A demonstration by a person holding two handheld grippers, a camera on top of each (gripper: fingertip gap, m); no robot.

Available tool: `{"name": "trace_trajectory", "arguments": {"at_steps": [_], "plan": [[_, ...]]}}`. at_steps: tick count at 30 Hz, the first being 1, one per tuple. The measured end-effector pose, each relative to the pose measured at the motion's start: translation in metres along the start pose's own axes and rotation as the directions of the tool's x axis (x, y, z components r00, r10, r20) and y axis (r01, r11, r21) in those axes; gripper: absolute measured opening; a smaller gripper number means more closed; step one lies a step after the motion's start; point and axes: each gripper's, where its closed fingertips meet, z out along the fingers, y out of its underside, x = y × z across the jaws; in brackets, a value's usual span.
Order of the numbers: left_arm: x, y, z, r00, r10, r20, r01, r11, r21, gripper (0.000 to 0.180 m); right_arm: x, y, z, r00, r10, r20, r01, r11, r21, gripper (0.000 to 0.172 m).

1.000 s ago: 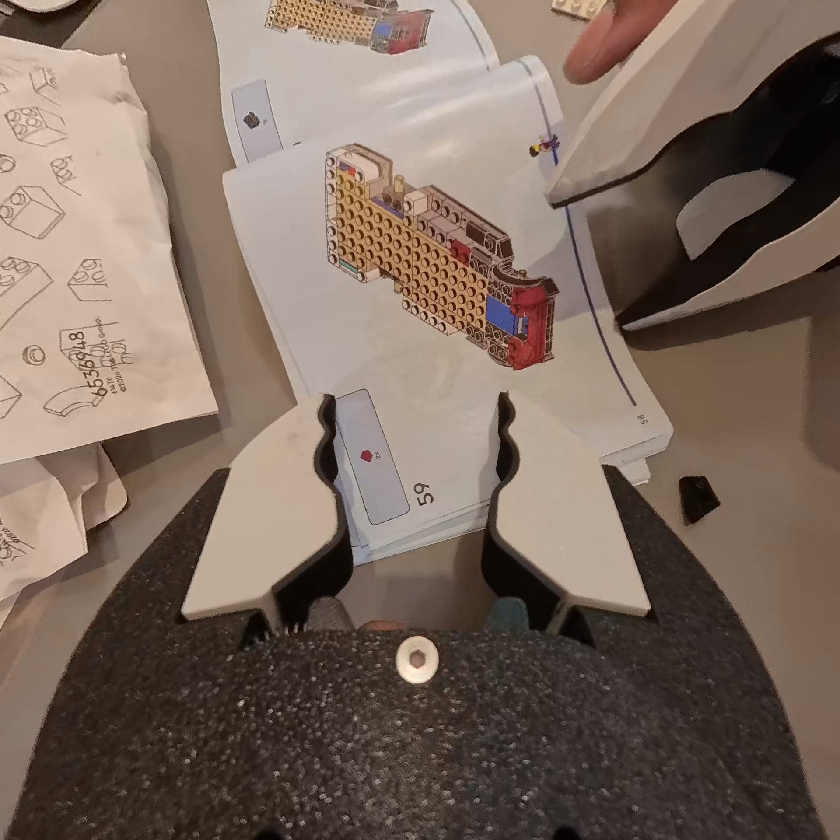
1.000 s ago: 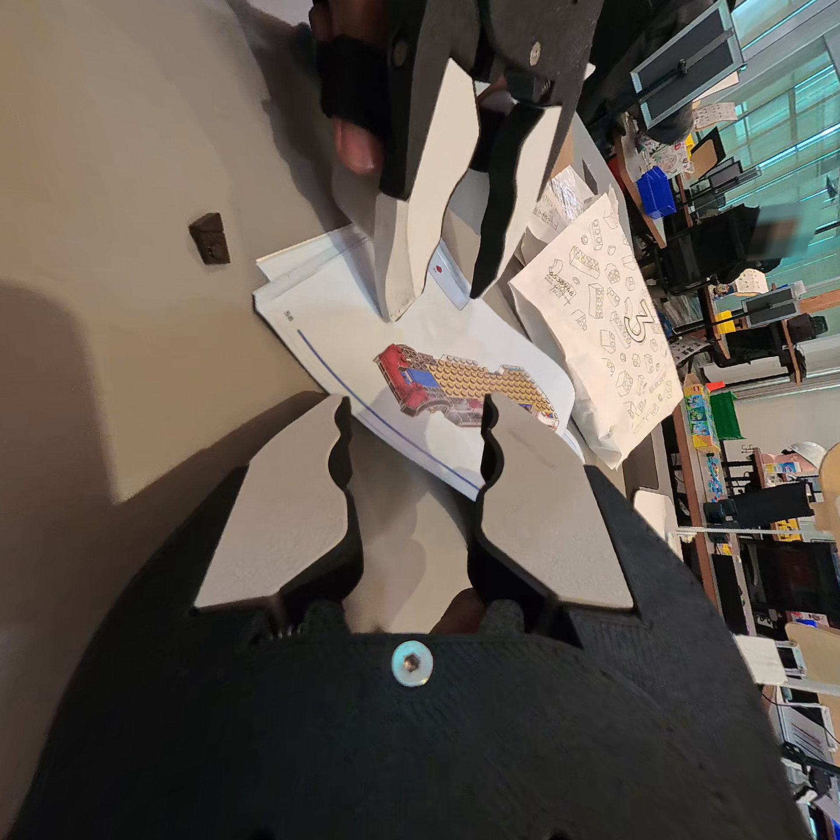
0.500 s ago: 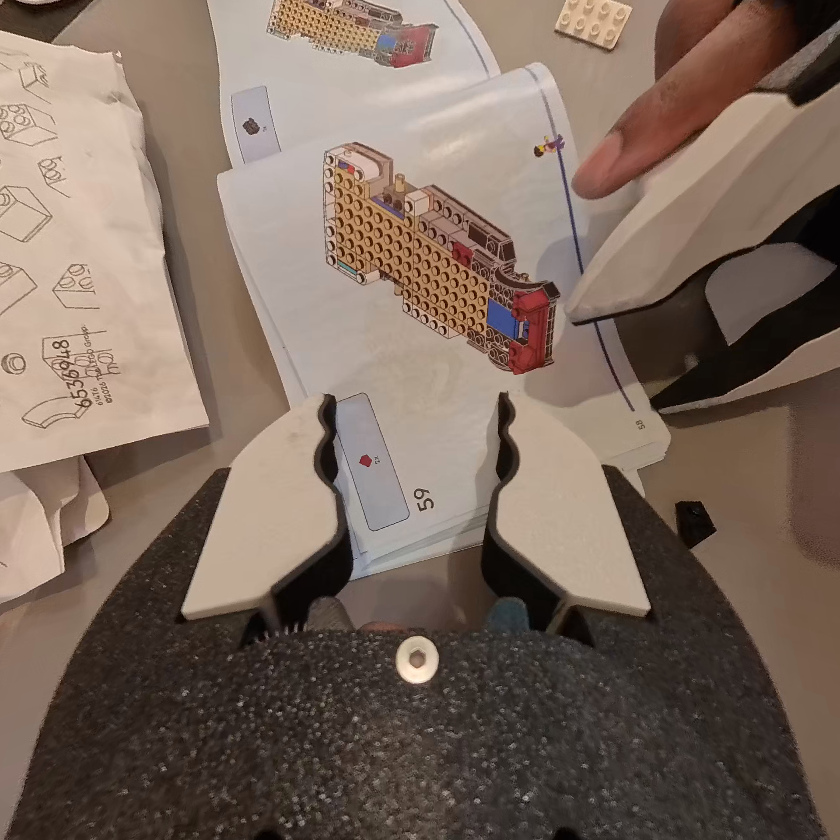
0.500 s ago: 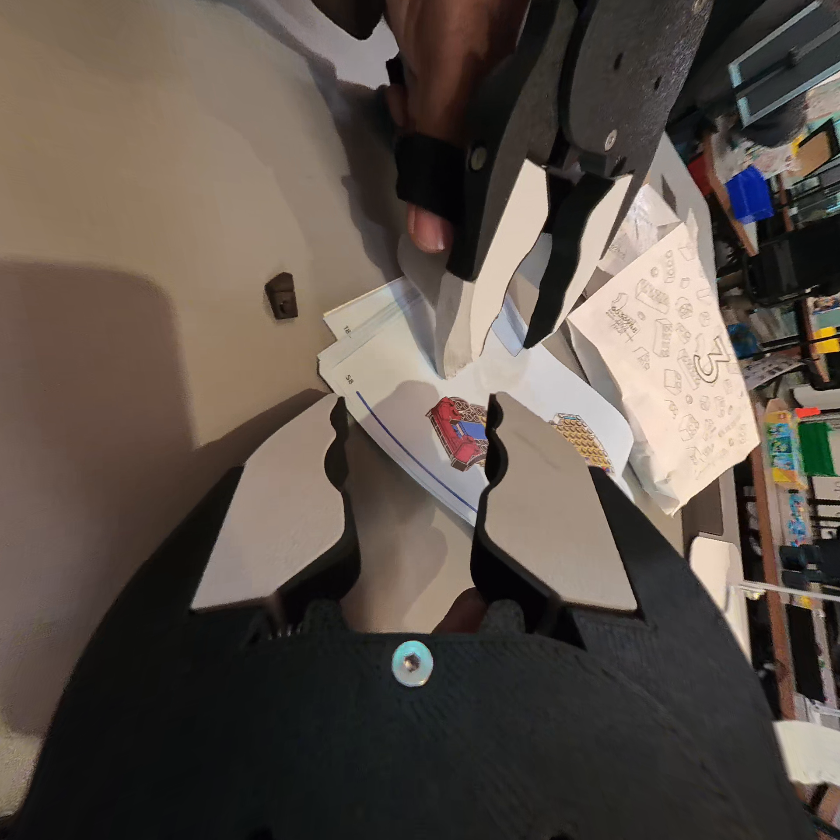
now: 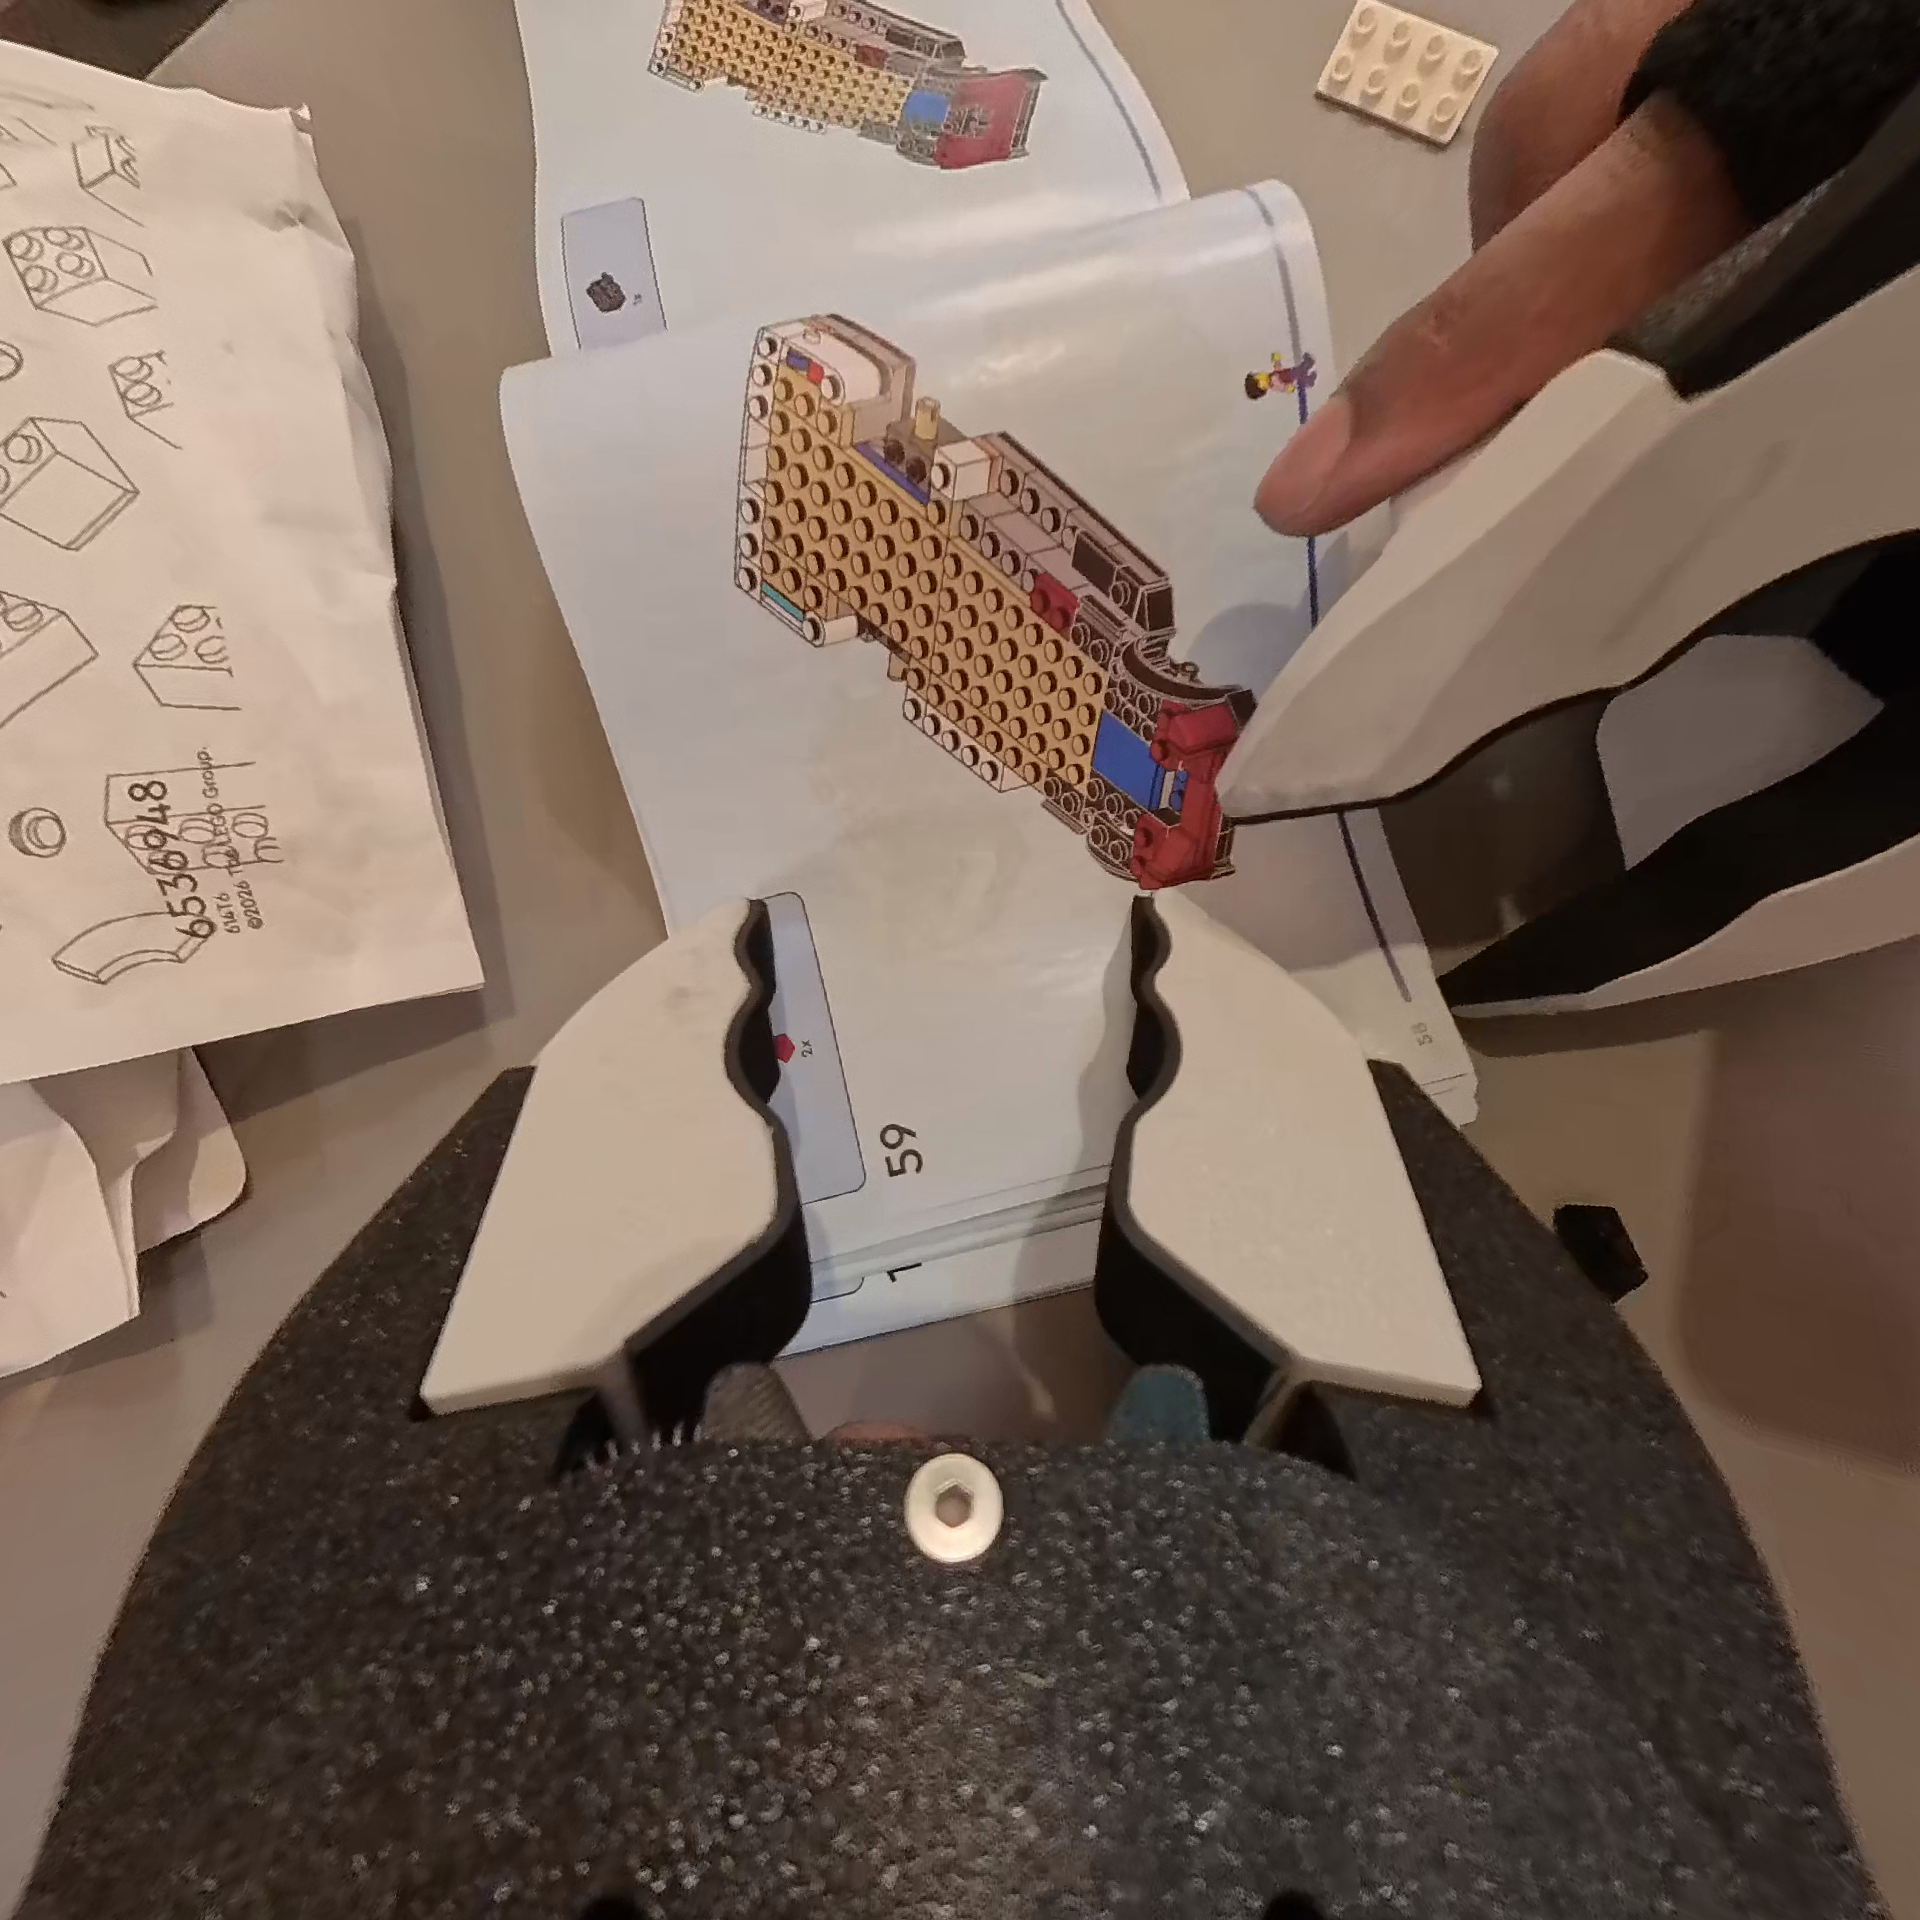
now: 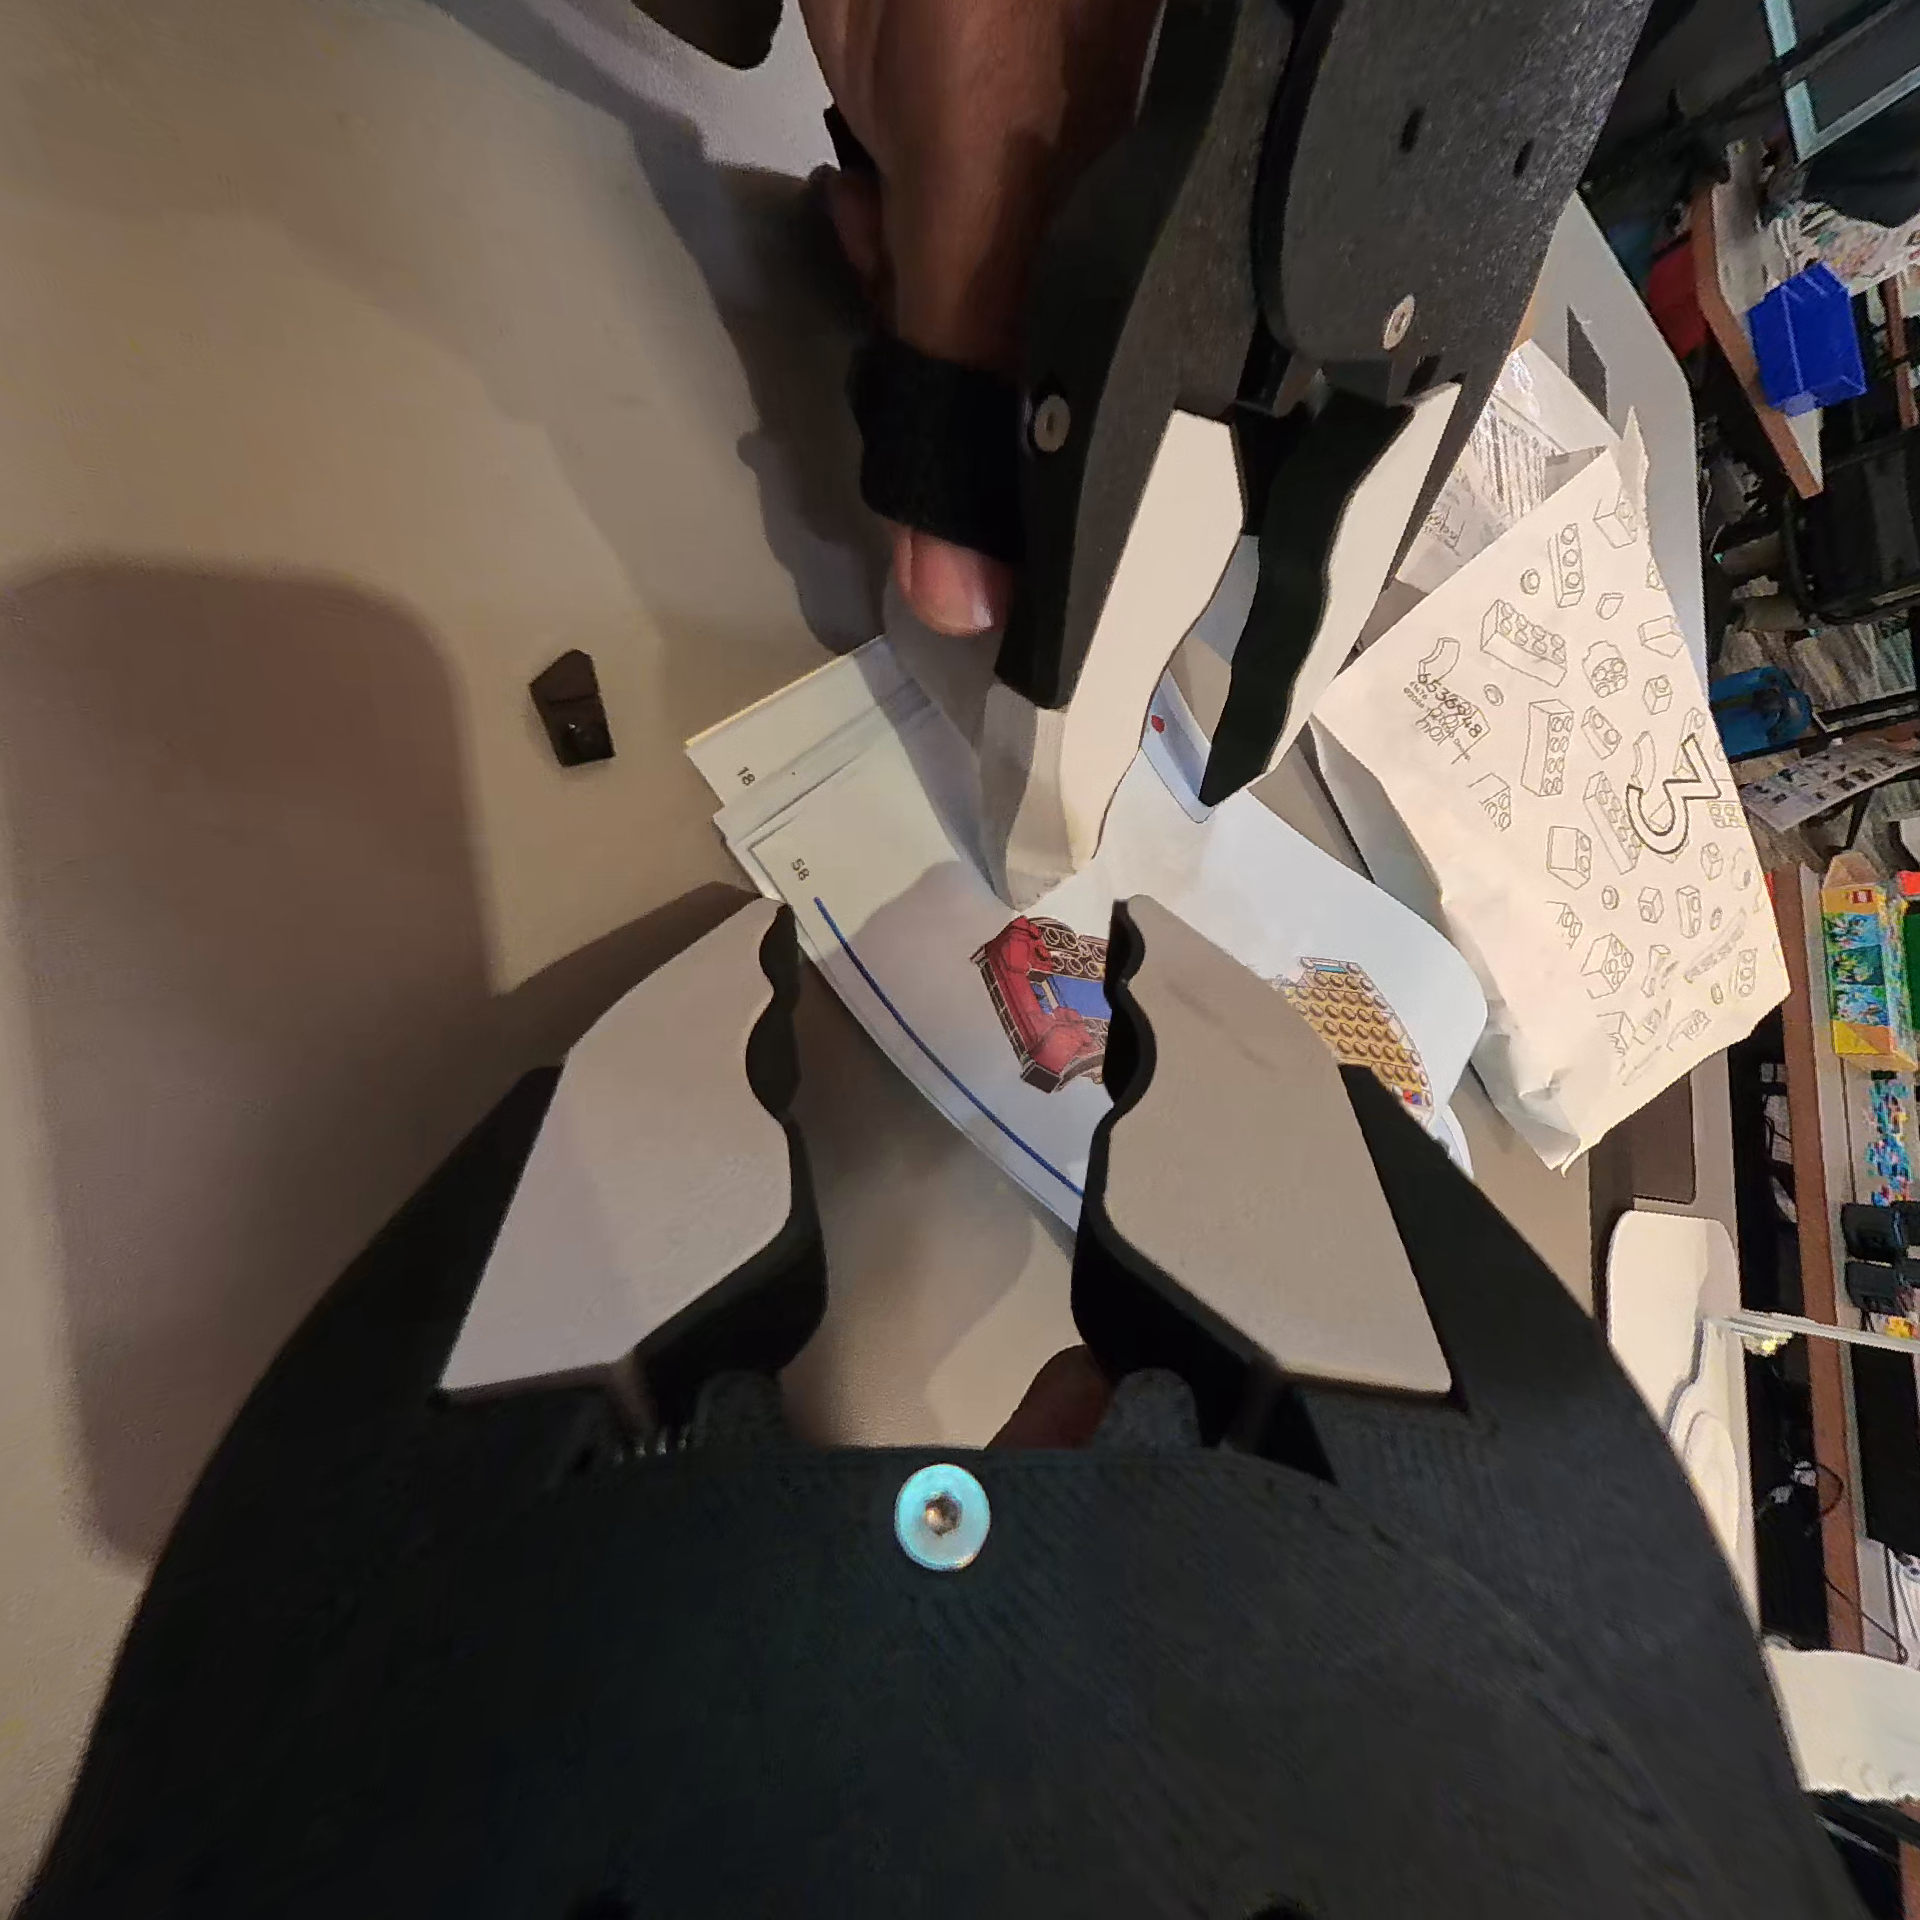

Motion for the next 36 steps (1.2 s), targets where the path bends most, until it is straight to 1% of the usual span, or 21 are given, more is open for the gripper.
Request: {"name": "trace_trajectory", "arguments": {"at_steps": [4,6,12,14,18,25,32,36], "plan": [[0.000,0.000,0.000,1.000,-0.003,0.001,0.003,1.000,0.001,0.066,0.001,0.001,0.000,1.000,0.015,-0.001,-0.015,1.000,-0.005,0.055],[0.000,0.000,0.000,1.000,-0.007,-0.002,0.007,1.000,0.000,0.066,0.006,0.002,-0.001,0.999,0.027,-0.025,-0.027,1.000,-0.002,0.047],[-0.001,0.000,0.000,1.000,-0.015,-0.004,0.015,1.000,0.002,0.066,0.011,0.002,-0.003,0.997,0.078,-0.027,-0.077,0.997,0.022,0.036],[-0.002,0.000,0.000,1.000,-0.022,-0.002,0.022,1.000,0.003,0.066,0.009,0.001,-0.003,0.996,0.088,-0.014,-0.088,0.996,0.026,0.035],[-0.002,0.000,0.000,1.000,-0.025,-0.001,0.025,1.000,0.003,0.066,0.003,-0.001,-0.002,0.997,0.083,0.003,-0.083,0.996,0.024,0.032],[-0.004,-0.001,0.000,0.999,-0.038,0.004,0.038,0.999,0.007,0.066,-0.006,-0.006,0.001,0.997,0.074,0.021,-0.075,0.997,0.017,0.019],[-0.005,-0.001,0.000,0.999,-0.043,0.004,0.043,0.999,0.010,0.066,-0.012,-0.007,0.003,0.996,0.078,0.046,-0.078,0.997,-0.001,0.012],[-0.005,-0.002,0.000,0.999,-0.045,0.004,0.045,0.999,0.015,0.066,-0.015,-0.006,0.005,0.996,0.077,0.055,-0.076,0.997,-0.014,0.001]]}}
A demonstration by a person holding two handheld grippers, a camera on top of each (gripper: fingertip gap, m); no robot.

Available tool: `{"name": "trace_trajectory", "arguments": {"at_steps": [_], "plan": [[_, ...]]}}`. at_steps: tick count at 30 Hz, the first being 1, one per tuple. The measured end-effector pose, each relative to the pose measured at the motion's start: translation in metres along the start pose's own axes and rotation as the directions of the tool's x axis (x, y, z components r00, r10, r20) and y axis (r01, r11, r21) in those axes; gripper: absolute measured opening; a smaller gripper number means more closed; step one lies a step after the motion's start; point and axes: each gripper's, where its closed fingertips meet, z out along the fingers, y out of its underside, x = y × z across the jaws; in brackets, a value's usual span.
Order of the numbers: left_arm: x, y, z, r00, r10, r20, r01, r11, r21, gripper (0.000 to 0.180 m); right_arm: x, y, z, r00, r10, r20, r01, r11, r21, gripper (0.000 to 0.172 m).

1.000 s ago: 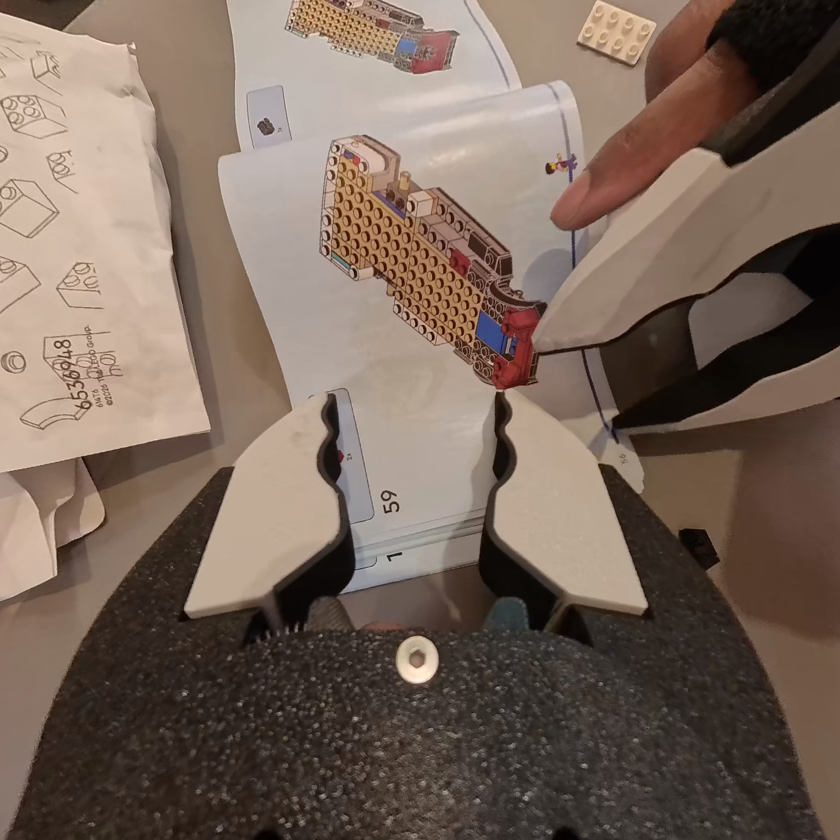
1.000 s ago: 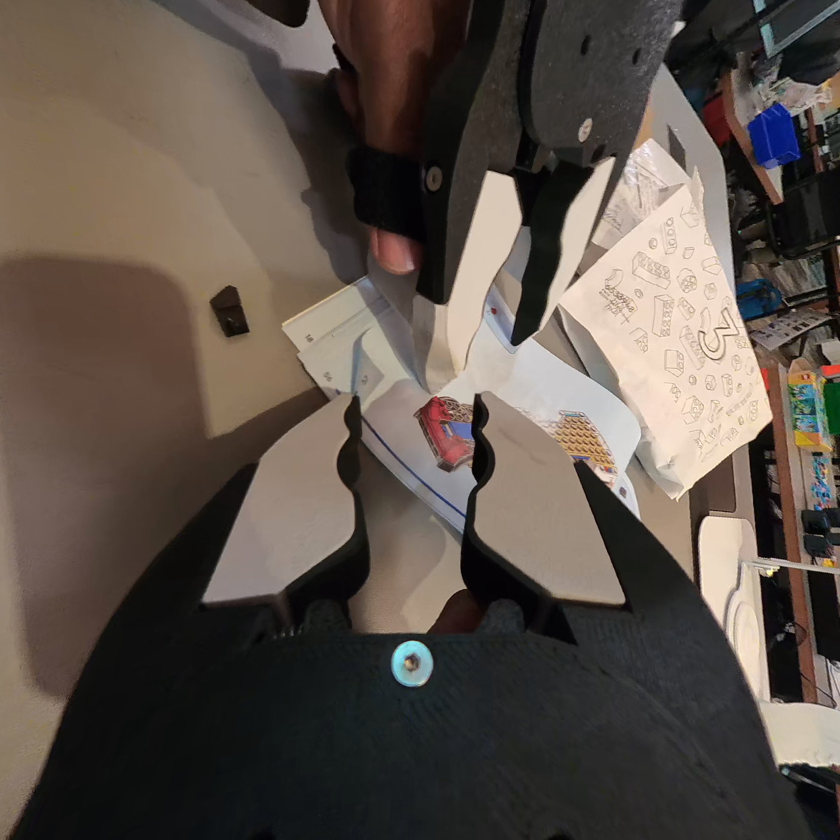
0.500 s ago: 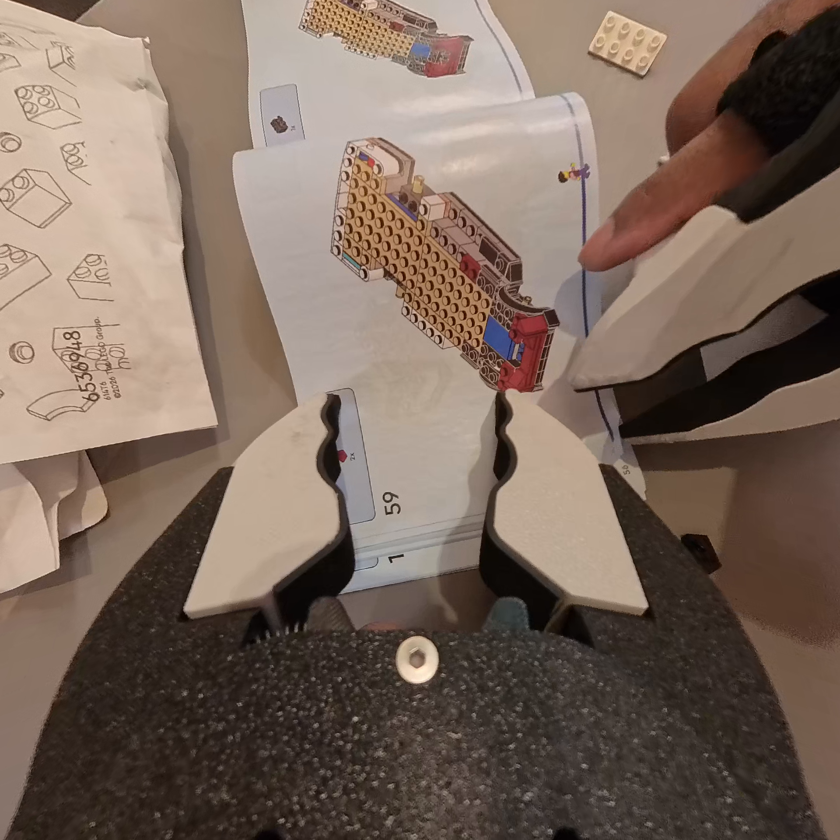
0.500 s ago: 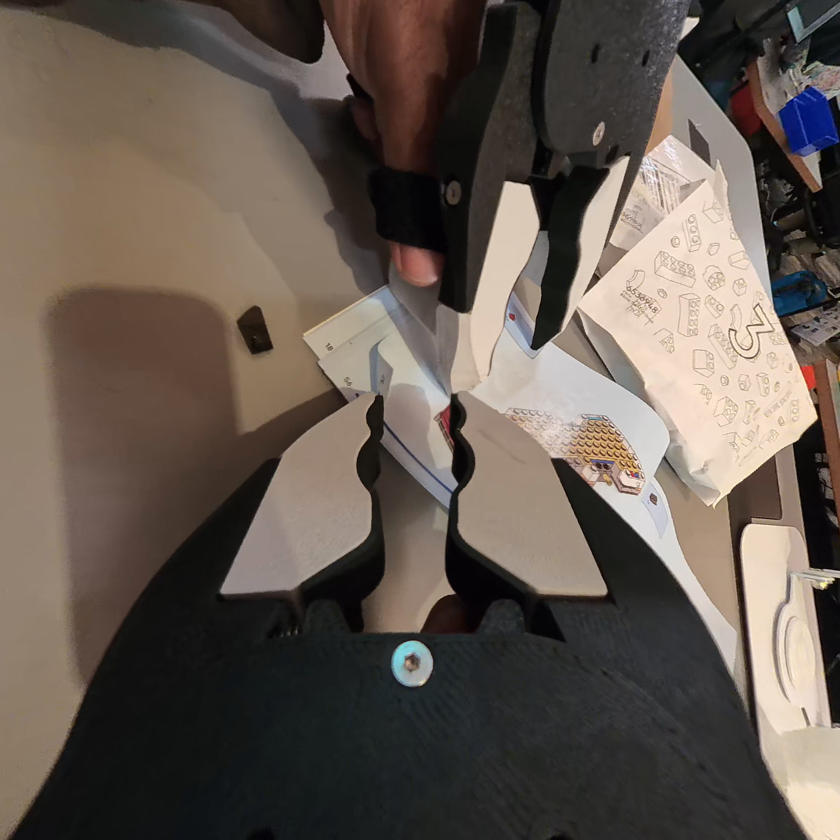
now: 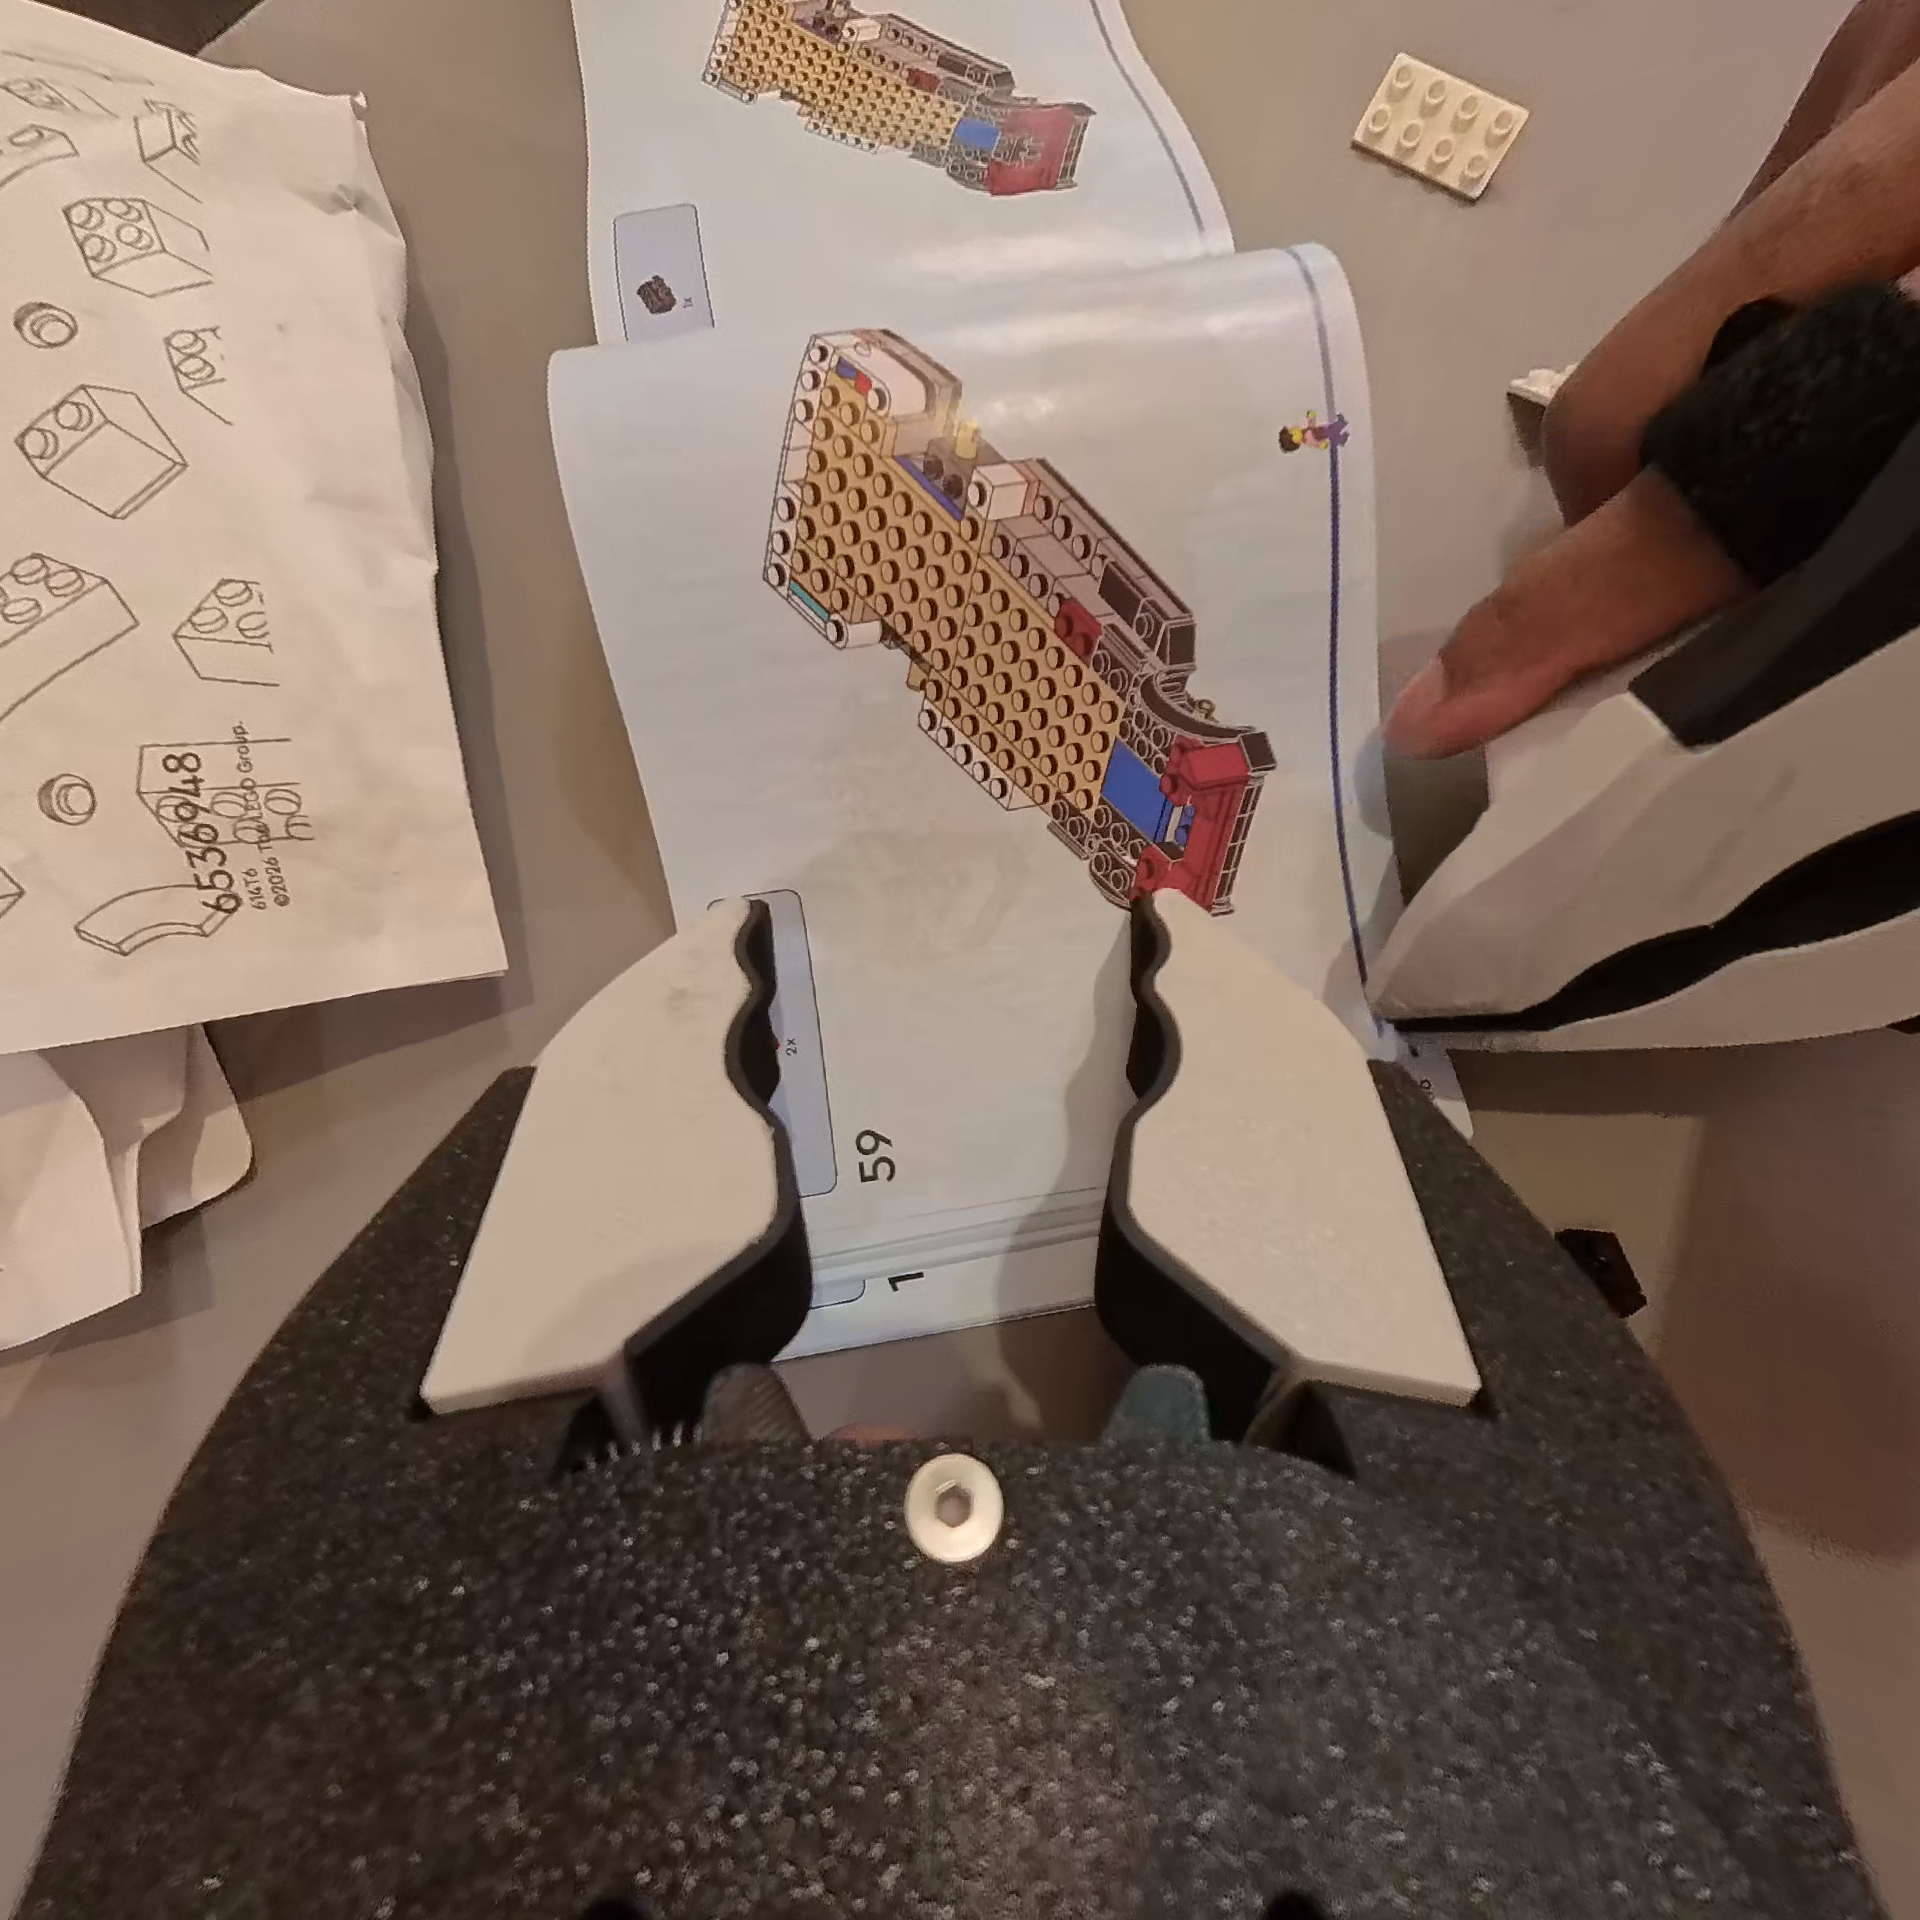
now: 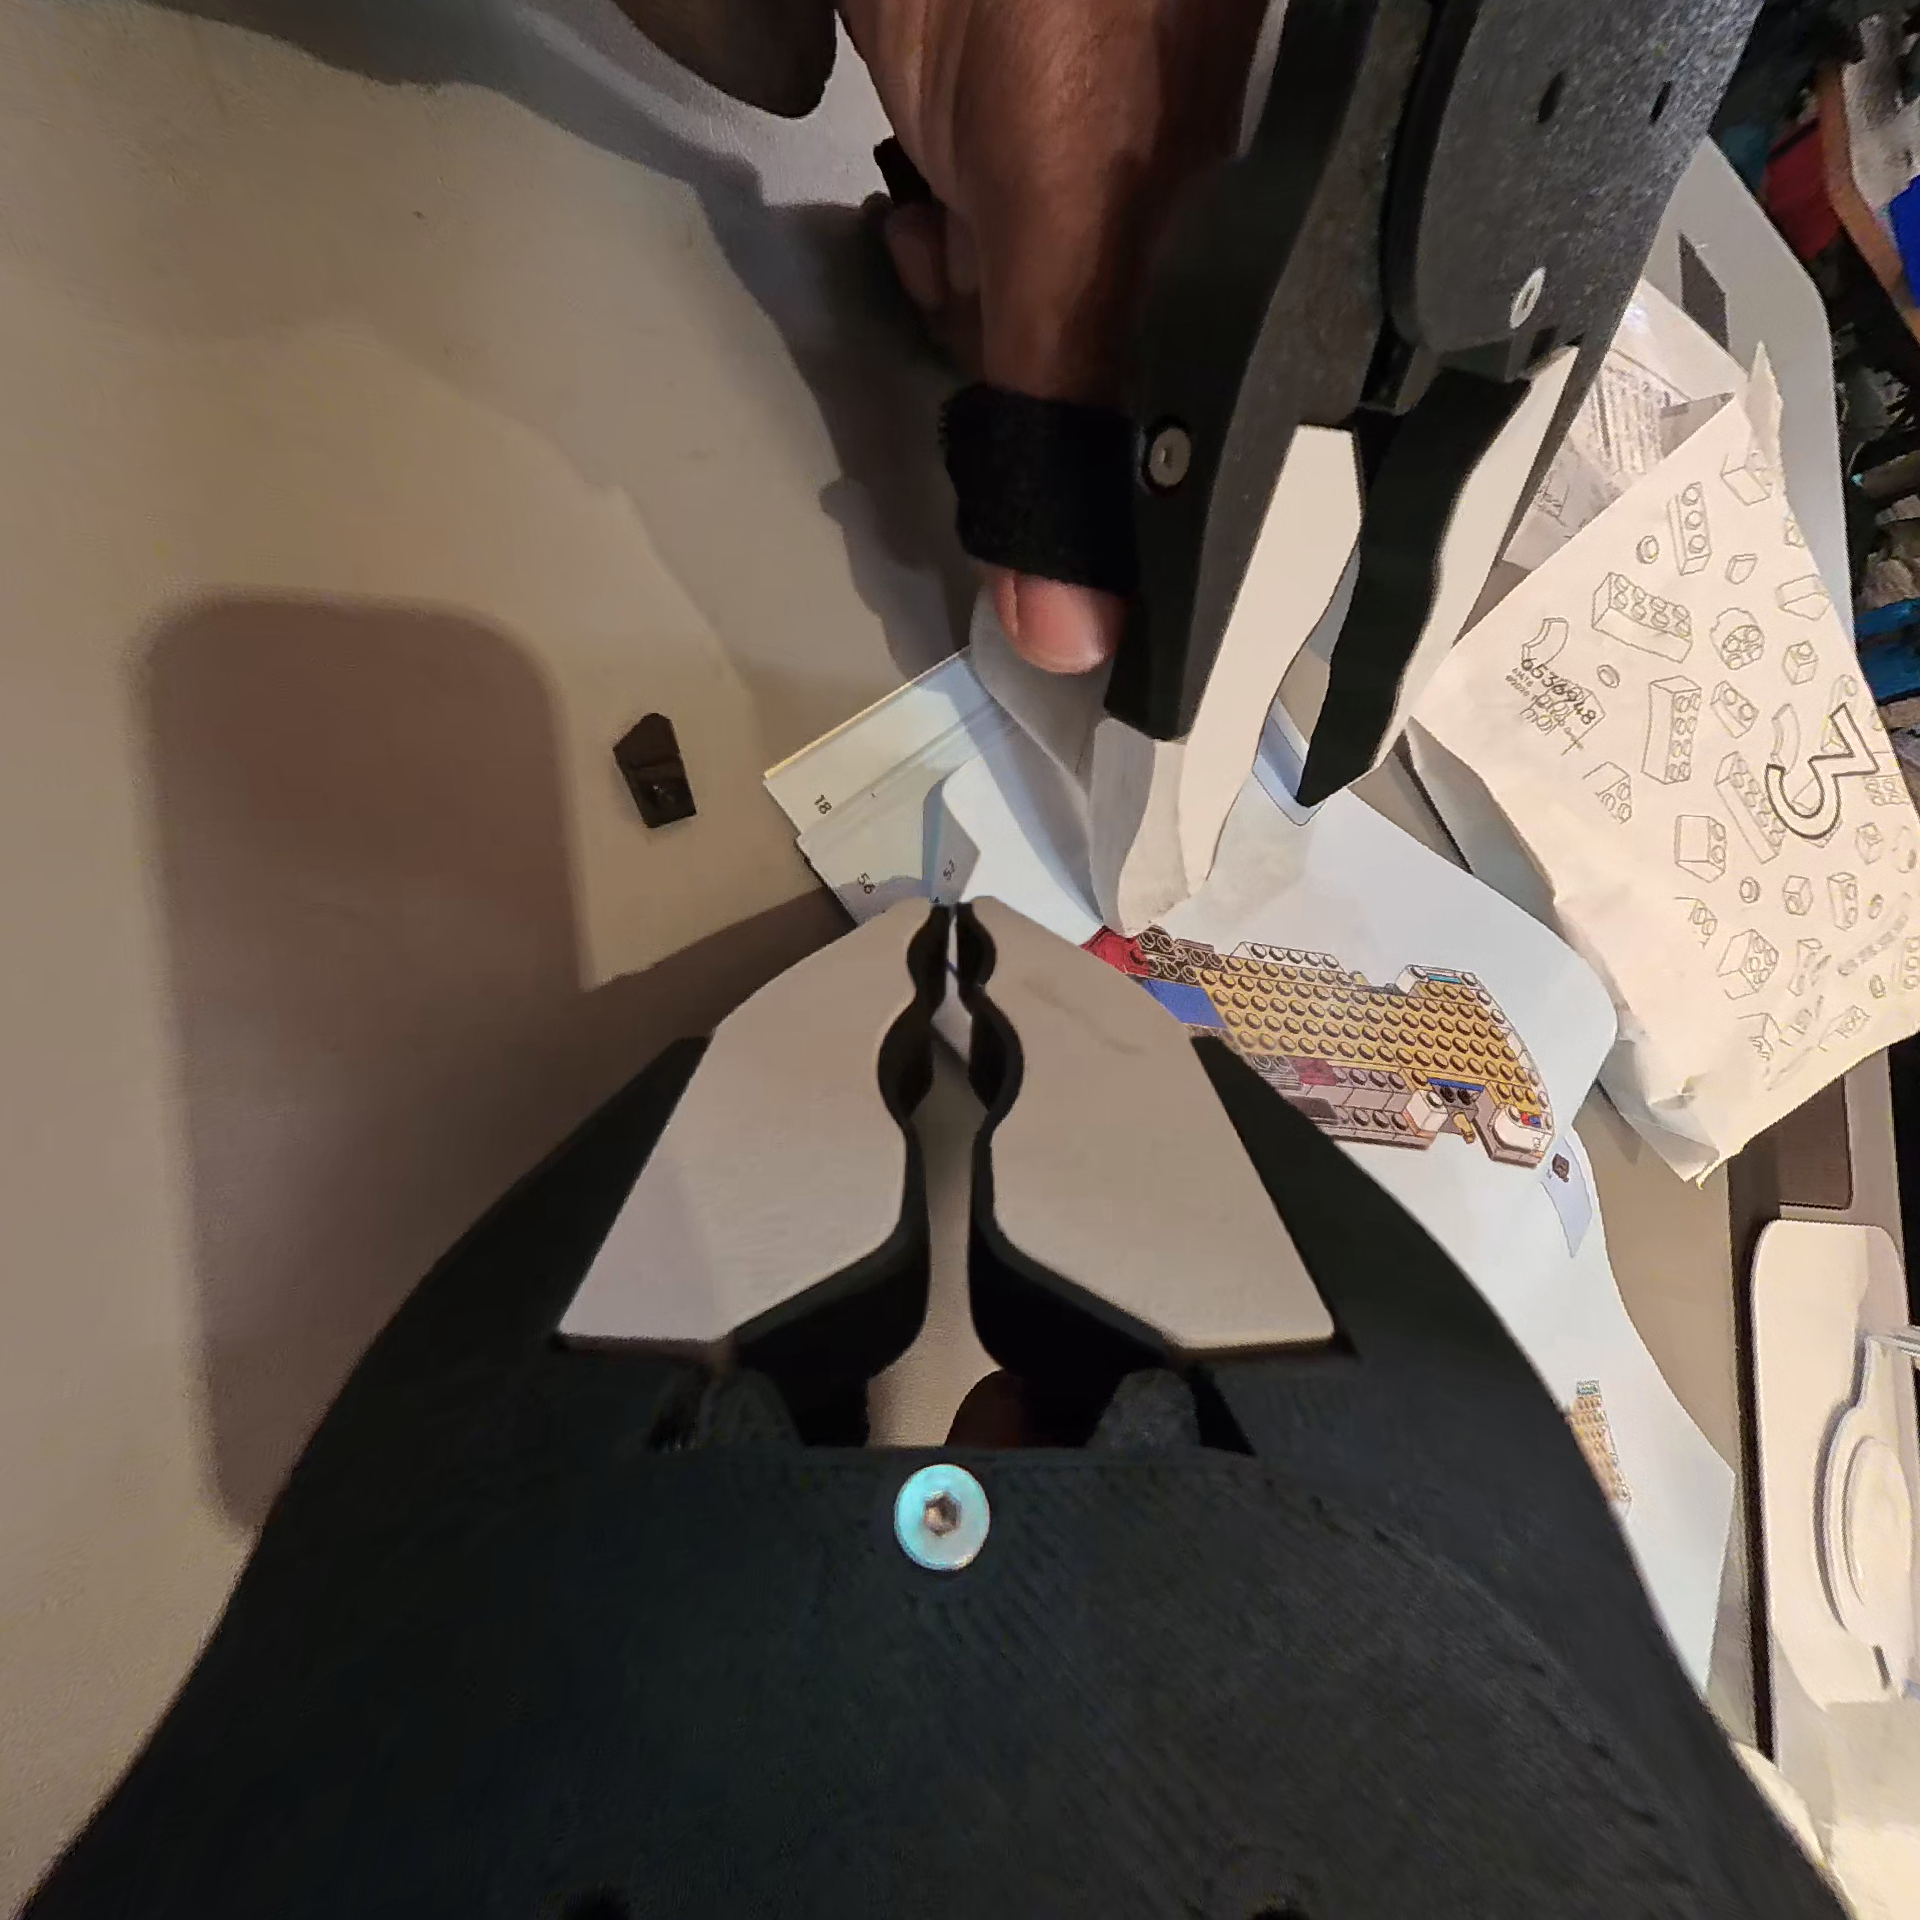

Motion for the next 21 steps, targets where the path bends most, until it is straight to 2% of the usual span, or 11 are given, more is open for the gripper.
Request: {"name": "trace_trajectory", "arguments": {"at_steps": [6,16,21], "plan": [[-0.009,-0.013,-0.009,0.999,-0.040,0.021,0.038,0.995,0.094,0.066,0.005,0.003,-0.002,1.000,0.004,-0.016,-0.005,1.000,-0.010,0.000],[-0.057,-0.042,-0.055,0.961,-0.177,0.212,0.090,0.927,0.365,0.064,0.057,0.023,-0.022,0.978,0.054,-0.203,-0.060,0.998,-0.024,0.000],[-0.066,-0.040,-0.060,0.949,-0.216,0.228,0.116,0.915,0.386,0.062,0.085,0.037,-0.038,0.954,0.096,-0.283,-0.106,0.994,-0.018,0.000]]}}
